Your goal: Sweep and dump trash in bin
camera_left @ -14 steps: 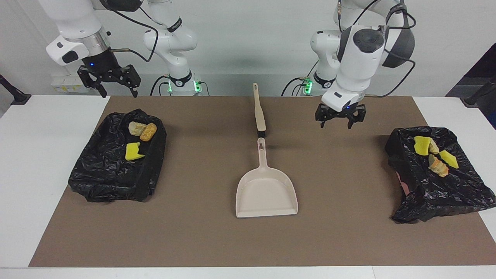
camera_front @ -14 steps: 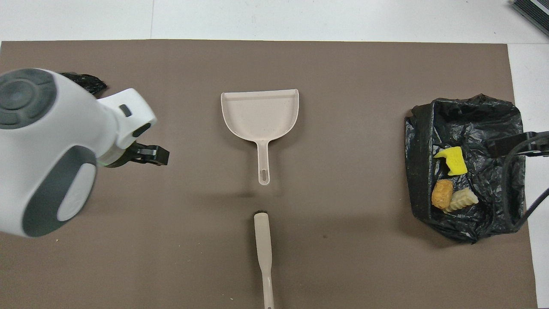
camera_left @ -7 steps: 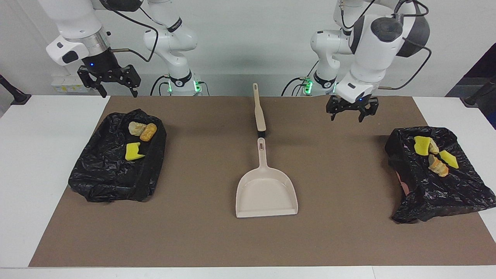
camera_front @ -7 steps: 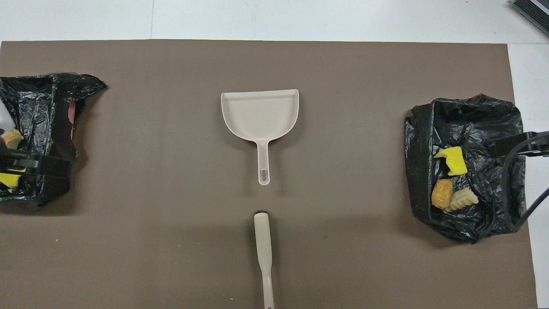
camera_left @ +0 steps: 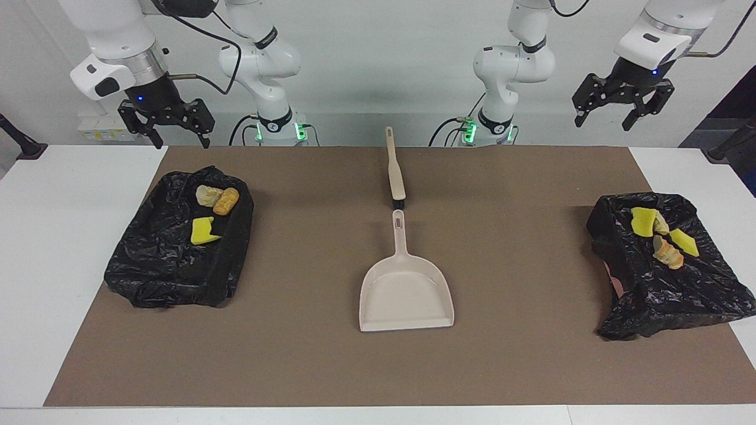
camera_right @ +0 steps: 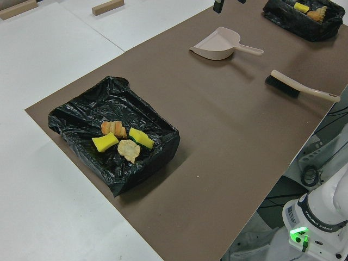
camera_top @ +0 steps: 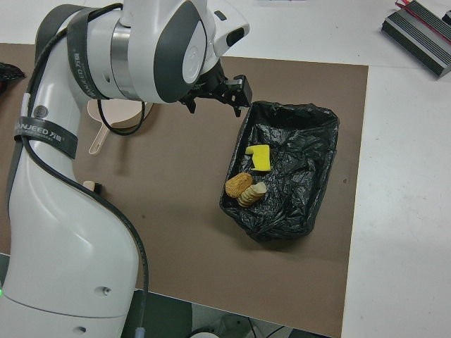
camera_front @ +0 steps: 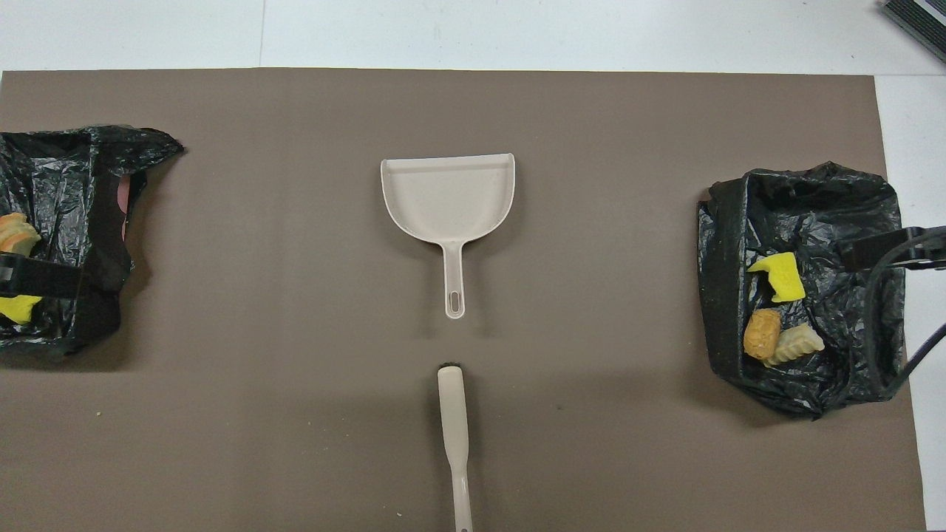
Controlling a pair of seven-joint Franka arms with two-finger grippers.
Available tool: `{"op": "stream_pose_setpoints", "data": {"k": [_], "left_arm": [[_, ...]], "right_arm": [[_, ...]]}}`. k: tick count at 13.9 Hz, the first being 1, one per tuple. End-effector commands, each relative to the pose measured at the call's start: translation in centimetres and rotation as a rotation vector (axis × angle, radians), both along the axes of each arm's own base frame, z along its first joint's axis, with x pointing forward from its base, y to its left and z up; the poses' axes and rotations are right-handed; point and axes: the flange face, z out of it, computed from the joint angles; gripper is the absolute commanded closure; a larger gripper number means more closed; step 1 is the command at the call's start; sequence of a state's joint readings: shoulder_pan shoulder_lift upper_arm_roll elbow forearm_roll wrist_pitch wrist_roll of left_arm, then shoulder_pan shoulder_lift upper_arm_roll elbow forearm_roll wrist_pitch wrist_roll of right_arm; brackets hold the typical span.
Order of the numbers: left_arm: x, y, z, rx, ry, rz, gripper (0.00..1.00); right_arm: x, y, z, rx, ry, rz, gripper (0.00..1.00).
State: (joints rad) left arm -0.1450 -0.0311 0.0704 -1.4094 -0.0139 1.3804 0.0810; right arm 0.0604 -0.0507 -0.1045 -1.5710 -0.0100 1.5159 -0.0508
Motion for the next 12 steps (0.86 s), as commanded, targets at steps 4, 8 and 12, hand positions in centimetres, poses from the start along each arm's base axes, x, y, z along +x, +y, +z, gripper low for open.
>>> {"op": "stream_pose_setpoints", "data": {"k": [4,8,12], "left_arm": [[0.28,-0.44,1.20,-0.006,-0.010,-0.017,0.00],[0.23,-0.46,1.28,-0.008,-0.011,-0.017,0.00],[0.20,-0.34,1.25,-0.005,-0.008,-0.015,0.00]], "right_arm": [[-0.39,-0.31,0.04,-0.007,-0.007,0.025,0.00],[-0.39,-0.31,0.04,-0.007,-0.007,0.025,0.00],[-0.54,-0.40,0.00,-0.006,-0.005,0.022,0.00]]}}
